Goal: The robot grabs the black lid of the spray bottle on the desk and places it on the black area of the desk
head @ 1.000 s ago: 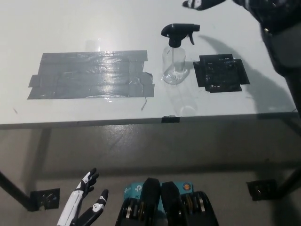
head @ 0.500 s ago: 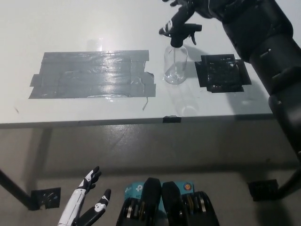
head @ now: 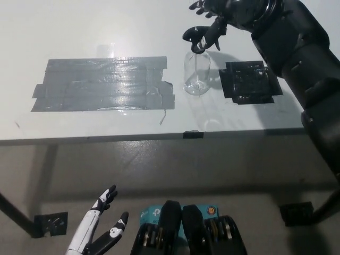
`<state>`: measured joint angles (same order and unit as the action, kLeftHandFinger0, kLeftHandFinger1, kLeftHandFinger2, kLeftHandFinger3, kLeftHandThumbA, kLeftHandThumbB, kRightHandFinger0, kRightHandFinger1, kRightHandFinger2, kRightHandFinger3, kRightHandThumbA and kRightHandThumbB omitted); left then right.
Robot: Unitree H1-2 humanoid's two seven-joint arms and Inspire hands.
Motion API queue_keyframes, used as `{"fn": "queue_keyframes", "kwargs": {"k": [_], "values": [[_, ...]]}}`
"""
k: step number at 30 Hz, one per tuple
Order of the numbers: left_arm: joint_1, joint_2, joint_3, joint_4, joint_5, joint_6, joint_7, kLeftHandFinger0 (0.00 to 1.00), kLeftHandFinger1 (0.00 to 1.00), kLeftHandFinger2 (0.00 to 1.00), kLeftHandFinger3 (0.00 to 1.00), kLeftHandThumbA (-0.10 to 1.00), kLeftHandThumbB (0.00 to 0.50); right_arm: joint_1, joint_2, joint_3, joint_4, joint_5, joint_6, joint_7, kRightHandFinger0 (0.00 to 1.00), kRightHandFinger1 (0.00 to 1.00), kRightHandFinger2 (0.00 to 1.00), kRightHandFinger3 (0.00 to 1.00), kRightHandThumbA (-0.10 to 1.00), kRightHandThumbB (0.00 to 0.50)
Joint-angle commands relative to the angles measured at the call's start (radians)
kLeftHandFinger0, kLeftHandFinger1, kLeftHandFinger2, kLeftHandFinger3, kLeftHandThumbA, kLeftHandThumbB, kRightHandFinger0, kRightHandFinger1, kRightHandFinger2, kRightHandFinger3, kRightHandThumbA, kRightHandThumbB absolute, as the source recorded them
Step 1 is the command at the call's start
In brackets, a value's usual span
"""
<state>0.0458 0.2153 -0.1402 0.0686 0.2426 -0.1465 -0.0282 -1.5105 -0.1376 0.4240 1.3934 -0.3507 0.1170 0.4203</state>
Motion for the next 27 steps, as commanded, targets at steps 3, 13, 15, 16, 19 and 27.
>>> {"fn": "queue_keyframes", "kwargs": {"k": [3, 13, 15, 16, 19, 27], "values": [[-0.015, 0.019, -0.008, -0.039, 0.04, -0.031, -0.006, 1.0, 0.98, 1.0, 1.0, 0.59, 0.025, -0.072, -0.022, 0.006, -0.007, -0.027, -0.044, -0.04, 1.0, 1.0, 1.0, 1.0, 0.78, 0.5], [-0.023, 0.023, -0.018, -0.057, 0.068, -0.018, -0.009, 0.97, 0.94, 0.94, 1.0, 0.54, 0.014, -0.056, -0.025, -0.019, -0.003, -0.006, -0.062, -0.011, 1.0, 1.0, 1.0, 1.0, 0.77, 0.5], [-0.024, 0.022, -0.016, -0.051, 0.071, -0.027, -0.003, 0.96, 0.92, 0.92, 1.0, 0.52, 0.022, -0.052, -0.025, -0.033, -0.004, 0.005, -0.063, -0.003, 1.0, 1.0, 1.0, 1.0, 0.76, 0.5], [-0.028, 0.02, -0.017, -0.051, 0.072, -0.024, -0.004, 0.95, 0.92, 0.92, 1.0, 0.51, 0.025, -0.053, -0.027, -0.038, -0.003, 0.008, -0.059, -0.001, 1.0, 1.0, 1.0, 1.0, 0.75, 0.5], [-0.03, 0.02, -0.018, -0.052, 0.079, -0.026, -0.003, 0.91, 0.89, 0.9, 1.0, 0.42, 0.027, -0.047, -0.029, -0.061, -0.001, 0.019, -0.058, 0.007, 1.0, 1.0, 1.0, 1.0, 0.74, 0.5], [-0.03, 0.018, -0.019, -0.057, 0.099, -0.018, 0.0, 0.87, 0.85, 0.87, 0.99, 0.33, 0.031, -0.037, -0.038, -0.065, 0.002, 0.003, -0.07, 0.019, 1.0, 1.0, 1.0, 1.0, 0.75, 0.49]]}}
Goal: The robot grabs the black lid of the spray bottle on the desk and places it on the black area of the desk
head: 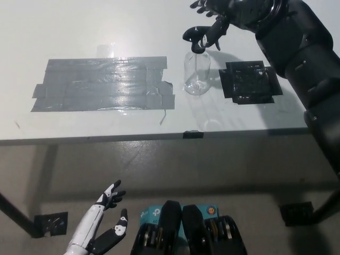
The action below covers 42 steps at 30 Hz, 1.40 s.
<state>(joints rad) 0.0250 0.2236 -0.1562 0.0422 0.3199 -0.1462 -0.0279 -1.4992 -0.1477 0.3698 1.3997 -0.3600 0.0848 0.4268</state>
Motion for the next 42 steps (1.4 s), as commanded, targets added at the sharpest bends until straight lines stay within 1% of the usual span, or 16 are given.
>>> {"fn": "queue_keyframes", "kwargs": {"k": [1, 4, 8, 13, 17, 19, 23, 30, 33, 35, 36, 37, 38, 39, 40, 42], "values": [[-0.01, 0.009, -0.003, -0.032, 0.025, -0.015, -0.001, 0.88, 0.85, 0.87, 0.99, 0.33, 0.031, -0.047, -0.028, -0.015, -0.002, 0.015, -0.03, 0.01, 1.0, 1.0, 1.0, 1.0, 0.74, 0.485], [-0.017, 0.008, -0.004, -0.028, 0.035, -0.019, 0.003, 0.88, 0.85, 0.87, 0.99, 0.33, 0.034, -0.045, -0.033, -0.013, 0.0, 0.01, -0.024, 0.023, 1.0, 1.0, 1.0, 1.0, 0.77, 0.469], [-0.024, 0.006, -0.001, -0.015, 0.026, -0.037, 0.007, 0.86, 0.83, 0.85, 0.98, 0.3, 0.037, -0.041, -0.039, -0.017, 0.007, 0.014, -0.014, 0.036, 1.0, 1.0, 1.0, 1.0, 0.79, 0.482], [-0.029, 0.004, -0.003, -0.02, 0.03, -0.024, 0.002, 0.87, 0.84, 0.86, 0.99, 0.3, 0.04, -0.04, -0.044, -0.02, 0.011, 0.011, -0.002, 0.045, 1.0, 1.0, 1.0, 1.0, 0.78, 0.5], [-0.031, 0.005, -0.009, -0.014, 0.078, -0.034, 0.027, 0.86, 0.81, 0.82, 0.97, 0.23, 0.053, -0.037, -0.044, -0.033, 0.014, 0.02, 0.009, 0.041, 1.0, 1.0, 1.0, 1.0, 0.78, 0.5], [-0.033, 0.008, -0.016, -0.021, 0.112, -0.025, 0.032, 0.88, 0.82, 0.81, 0.97, 0.22, 0.056, -0.034, -0.044, -0.043, 0.013, 0.027, 0.01, 0.036, 1.0, 1.0, 1.0, 1.0, 0.77, 0.5], [-0.031, 0.001, -0.024, -0.027, 0.146, -0.026, 0.04, 0.88, 0.82, 0.77, 0.96, 0.11, 0.081, -0.025, -0.047, -0.081, 0.014, 0.053, 0.02, 0.041, 1.0, 1.0, 1.0, 1.0, 0.75, 0.495], [-0.036, -0.002, -0.023, -0.033, 0.178, -0.023, 0.043, 0.87, 0.82, 0.77, 0.94, 0.06, 0.104, -0.014, -0.052, -0.116, 0.013, 0.067, 0.021, 0.05, 1.0, 1.0, 1.0, 1.0, 0.73, 0.49], [-0.039, -0.002, -0.023, -0.027, 0.195, -0.036, 0.053, 0.86, 0.81, 0.75, 0.93, 0.04, 0.11, -0.006, -0.051, -0.108, 0.015, 0.056, 0.014, 0.025, 1.0, 1.0, 1.0, 1.0, 0.72, 0.5], [-0.043, -0.001, -0.023, -0.023, 0.199, -0.044, 0.053, 0.85, 0.79, 0.73, 0.93, 0.03, 0.118, 0.003, -0.048, -0.123, 0.014, 0.067, 0.02, -0.01, 1.0, 1.0, 1.0, 1.0, 0.56, 0.496], [-0.045, -0.001, -0.024, -0.021, 0.203, -0.045, 0.053, 0.85, 0.79, 0.73, 0.93, 0.03, 0.117, 0.01, -0.047, -0.133, 0.014, 0.074, 0.021, -0.039, 1.0, 1.0, 1.0, 1.0, 0.4, 0.435], [-0.045, -0.001, -0.025, -0.024, 0.205, -0.043, 0.05, 0.85, 0.79, 0.73, 0.93, 0.03, 0.118, 0.013, -0.048, -0.137, 0.013, 0.075, 0.026, -0.051, 1.0, 0.95, 0.98, 1.0, 0.25, 0.42], [-0.048, -0.001, -0.025, -0.023, 0.201, -0.047, 0.046, 0.85, 0.79, 0.72, 0.93, 0.03, 0.117, 0.022, -0.044, -0.146, 0.011, 0.075, 0.029, -0.108, 0.87, 0.73, 0.72, 0.79, 0.03, 0.411], [-0.05, -0.002, -0.025, -0.022, 0.199, -0.05, 0.046, 0.85, 0.79, 0.72, 0.93, 0.03, 0.117, 0.025, -0.044, -0.149, 0.011, 0.073, 0.026, -0.124, 0.77, 0.64, 0.62, 0.67, -0.02, 0.42], [-0.052, -0.004, -0.024, -0.024, 0.194, -0.046, 0.041, 0.85, 0.79, 0.72, 0.93, 0.03, 0.12, 0.036, -0.043, -0.152, 0.008, 0.071, 0.01, -0.146, 0.56, 0.43, 0.46, 0.51, -0.1, 0.409], [-0.057, -0.003, -0.022, -0.025, 0.191, -0.044, 0.038, 0.85, 0.78, 0.71, 0.93, 0.03, 0.124, 0.041, -0.042, -0.153, 0.01, 0.069, 0.008, -0.158, 0.47, 0.34, 0.4, 0.45, -0.1, 0.415]]}}
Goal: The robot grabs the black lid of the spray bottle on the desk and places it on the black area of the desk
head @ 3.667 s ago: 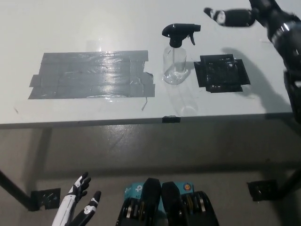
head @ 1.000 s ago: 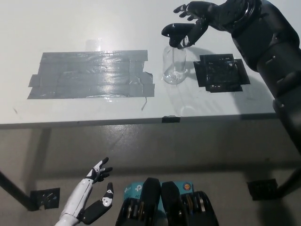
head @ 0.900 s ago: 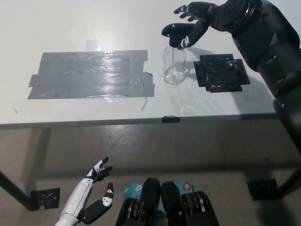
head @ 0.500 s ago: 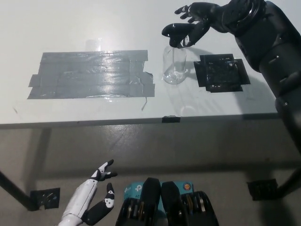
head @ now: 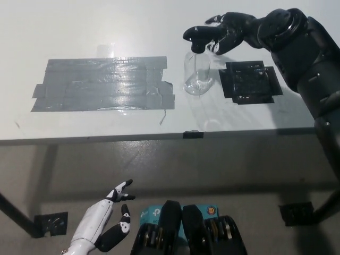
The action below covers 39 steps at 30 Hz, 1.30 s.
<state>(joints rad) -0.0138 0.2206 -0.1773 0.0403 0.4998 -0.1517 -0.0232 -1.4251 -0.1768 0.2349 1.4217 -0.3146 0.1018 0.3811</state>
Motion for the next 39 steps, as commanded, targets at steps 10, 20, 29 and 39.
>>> {"fn": "queue_keyframes", "kwargs": {"k": [10, 20, 29, 39], "values": [[-0.042, 0.0, -0.007, -0.007, 0.012, -0.052, 0.031, 0.88, 0.74, 0.66, 0.89, -0.02, 0.179, -0.022, -0.027, -0.107, -0.014, 0.096, -0.049, -0.141, 0.54, 0.4, 0.4, 0.43, -0.06, 0.431], [-0.049, -0.002, -0.012, -0.004, -0.003, -0.045, 0.014, 0.82, 0.7, 0.64, 0.86, -0.03, 0.186, -0.04, -0.026, -0.179, -0.024, 0.146, -0.06, -0.156, 0.4, 0.34, 0.41, 0.44, -0.09, 0.426], [-0.043, 0.001, -0.016, -0.014, 0.0, -0.029, 0.006, 0.77, 0.68, 0.66, 0.87, -0.02, 0.165, -0.087, -0.009, -0.516, -0.038, 0.397, -0.024, -0.201, 0.24, 0.29, 0.48, 0.44, -0.1, 0.393], [-0.024, 0.004, -0.019, -0.01, 0.007, -0.041, 0.017, 0.75, 0.67, 0.67, 0.87, -0.02, 0.161, -0.097, -0.019, -0.762, -0.043, 0.533, 0.006, -0.283, 0.3, 0.37, 0.51, 0.51, -0.1, 0.322]]}}
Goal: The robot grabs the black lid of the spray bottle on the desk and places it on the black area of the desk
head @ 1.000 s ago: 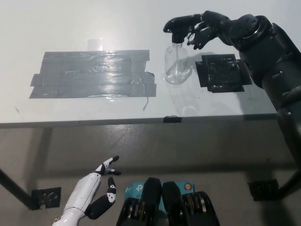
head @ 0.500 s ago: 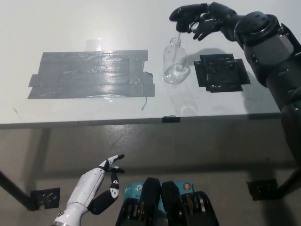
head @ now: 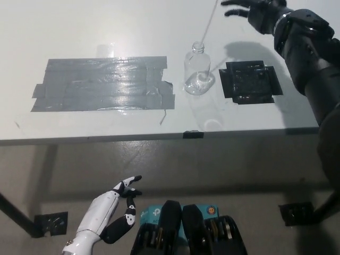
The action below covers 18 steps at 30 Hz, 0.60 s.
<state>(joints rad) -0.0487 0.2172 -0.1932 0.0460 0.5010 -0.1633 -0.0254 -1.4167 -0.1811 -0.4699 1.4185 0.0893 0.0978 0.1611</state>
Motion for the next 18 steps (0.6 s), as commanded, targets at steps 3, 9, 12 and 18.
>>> {"fn": "queue_keyframes", "kwargs": {"k": [3, 9, 12, 18], "values": [[0.022, 0.007, 0.001, -0.029, -0.006, -0.016, 0.009, 0.76, 0.67, 0.67, 0.87, -0.02, 0.155, -0.095, -0.024, -0.078, -0.038, 0.143, 0.014, -0.058, 0.29, 0.38, 0.53, 0.54, -0.1, 0.317], [0.033, 0.009, 0.005, -0.027, -0.009, -0.022, 0.013, 0.78, 0.66, 0.67, 0.87, -0.03, 0.154, -0.057, -0.049, -0.079, -0.029, 0.166, 0.006, -0.065, 0.29, 0.37, 0.52, 0.53, -0.1, 0.311], [0.037, 0.013, 0.008, -0.026, -0.015, -0.025, 0.01, 0.75, 0.66, 0.67, 0.87, -0.03, 0.154, -0.035, -0.061, -0.08, -0.026, 0.178, 0.002, -0.072, 0.25, 0.36, 0.5, 0.5, -0.1, 0.335], [0.04, 0.018, 0.013, -0.03, -0.022, -0.024, 0.009, 0.71, 0.63, 0.65, 0.85, -0.03, 0.158, 0.013, -0.072, -0.065, -0.02, 0.191, -0.002, -0.084, 0.23, 0.33, 0.46, 0.46, -0.1, 0.36]]}}
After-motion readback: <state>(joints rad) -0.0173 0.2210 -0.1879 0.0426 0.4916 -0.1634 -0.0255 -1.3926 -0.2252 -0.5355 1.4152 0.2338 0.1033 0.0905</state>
